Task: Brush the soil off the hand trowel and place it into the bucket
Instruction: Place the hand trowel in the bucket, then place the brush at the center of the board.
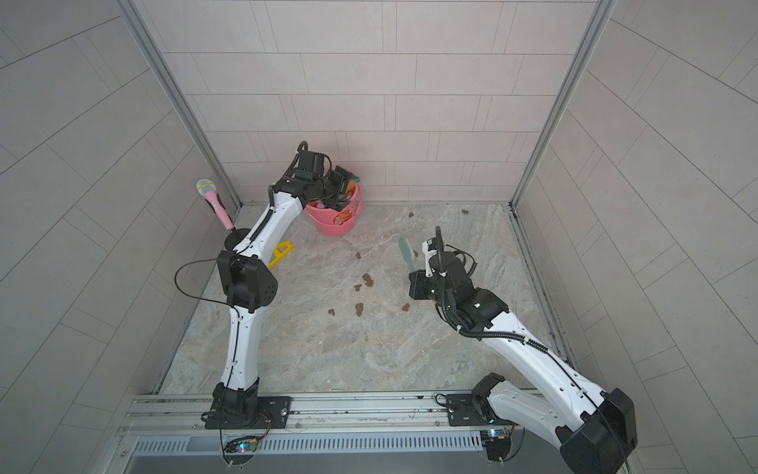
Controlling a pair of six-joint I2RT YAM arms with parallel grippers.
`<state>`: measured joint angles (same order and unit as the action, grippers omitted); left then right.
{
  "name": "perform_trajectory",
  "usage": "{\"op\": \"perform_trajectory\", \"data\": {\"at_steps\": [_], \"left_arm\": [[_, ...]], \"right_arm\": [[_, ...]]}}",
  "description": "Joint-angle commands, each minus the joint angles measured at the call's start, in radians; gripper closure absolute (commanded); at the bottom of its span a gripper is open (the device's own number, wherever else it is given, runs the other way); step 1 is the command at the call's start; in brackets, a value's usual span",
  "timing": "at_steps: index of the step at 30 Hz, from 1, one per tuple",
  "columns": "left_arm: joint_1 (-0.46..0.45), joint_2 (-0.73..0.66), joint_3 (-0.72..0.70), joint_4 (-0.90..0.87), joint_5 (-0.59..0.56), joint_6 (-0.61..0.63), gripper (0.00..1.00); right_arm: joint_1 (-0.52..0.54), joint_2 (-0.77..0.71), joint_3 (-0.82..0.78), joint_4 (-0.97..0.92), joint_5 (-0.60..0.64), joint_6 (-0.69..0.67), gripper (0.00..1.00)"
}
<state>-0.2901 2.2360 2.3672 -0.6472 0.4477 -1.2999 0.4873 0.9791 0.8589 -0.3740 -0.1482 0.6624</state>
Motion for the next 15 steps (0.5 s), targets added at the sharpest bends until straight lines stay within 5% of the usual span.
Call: {"op": "perform_trajectory", "data": {"at_steps": [1, 8, 15], "left_arm": [[-0.048, -0.234, -0.089, -0.051, -0.063, 0.289, 0.00], [-0.104, -0.628, -0.534, -0.042, -0.156, 0.584, 0.00], [-0.126, -0.964, -0.907, -0.073, -0.104, 0.834, 0.00]], "right_arm": [[-0.088, -0.026, -0.018, -0.039, -0.076, 0.089, 1.00], [-0.264, 0.073, 0.014, -0.153, 0.048, 0.074, 1.00], [-0.274, 0.319, 0.143, -0.258, 0.334, -0.140, 1.00]]}}
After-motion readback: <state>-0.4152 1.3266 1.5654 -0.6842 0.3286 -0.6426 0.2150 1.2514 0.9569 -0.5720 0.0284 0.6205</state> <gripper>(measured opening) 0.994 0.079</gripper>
